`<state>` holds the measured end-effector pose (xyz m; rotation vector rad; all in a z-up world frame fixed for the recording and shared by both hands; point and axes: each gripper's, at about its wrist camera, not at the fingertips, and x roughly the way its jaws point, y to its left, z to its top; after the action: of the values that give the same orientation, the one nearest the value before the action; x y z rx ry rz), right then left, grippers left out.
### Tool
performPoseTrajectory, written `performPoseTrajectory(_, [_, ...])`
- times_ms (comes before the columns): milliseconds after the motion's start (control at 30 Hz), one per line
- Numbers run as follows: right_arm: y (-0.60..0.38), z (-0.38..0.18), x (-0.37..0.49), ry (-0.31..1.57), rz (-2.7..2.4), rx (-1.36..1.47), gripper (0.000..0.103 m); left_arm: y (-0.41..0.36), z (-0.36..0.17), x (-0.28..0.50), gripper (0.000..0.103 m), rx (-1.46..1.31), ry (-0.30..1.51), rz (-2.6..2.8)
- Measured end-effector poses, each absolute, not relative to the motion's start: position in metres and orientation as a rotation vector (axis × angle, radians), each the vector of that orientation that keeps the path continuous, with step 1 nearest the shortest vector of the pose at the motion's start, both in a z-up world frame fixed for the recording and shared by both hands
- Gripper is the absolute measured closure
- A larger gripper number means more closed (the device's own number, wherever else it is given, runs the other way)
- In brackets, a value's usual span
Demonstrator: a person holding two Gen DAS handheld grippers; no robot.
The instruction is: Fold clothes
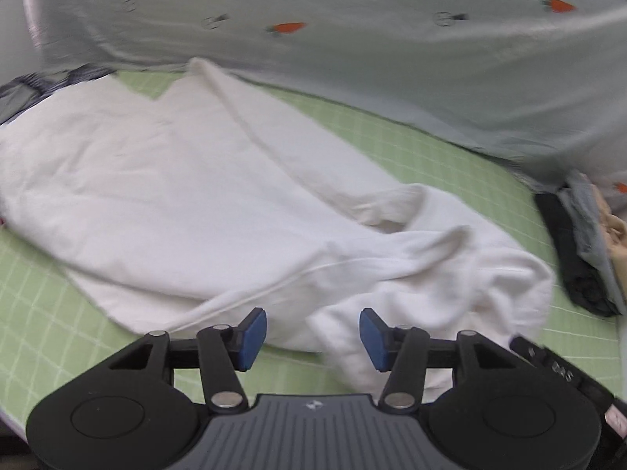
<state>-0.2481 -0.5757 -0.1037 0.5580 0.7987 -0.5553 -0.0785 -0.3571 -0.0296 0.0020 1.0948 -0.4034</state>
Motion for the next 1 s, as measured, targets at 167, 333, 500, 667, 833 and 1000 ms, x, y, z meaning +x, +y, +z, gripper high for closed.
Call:
performPoseTrajectory(167, [-0.56, -0.139, -0.255, 0.857, -0.596, 0.757, 0.033, -0.316, -0.045, -0.056, 0.048, 0.036, 1.148, -0.338])
performPoseTrajectory(333, [-0.532, -0.15, -0.243, 0.854, -0.656, 0.829, 0.03, -0.288, -0.061, -0.034, 0.048, 0.084, 1.189, -0.344])
performPoseTrajectory(500, [-0.514, -0.15, -0.234, 0.82, -0.736, 0.916, 0.03, -0.264, -0.076, -0.011, 0.047, 0.111, 1.223, -0.365])
performPoseTrajectory(667, [-0.505, -0.141, -0.246, 0.688, -0.783, 1.07, 0.021, -0.254, -0.091, 0.017, 0.043, 0.131, 1.25, -0.364])
performPoseTrajectory(833, [-0.502, -0.145, -0.235, 0.737, -0.829, 1.058, 0.018, -0.257, -0.113, 0.04, 0.043, 0.156, 1.298, -0.375])
performPoseTrajectory(1000, [-0.489, -0.153, -0.216, 0.799, -0.86, 0.918, 0.034, -0.269, -0.123, 0.05, 0.042, 0.205, 1.311, -0.411])
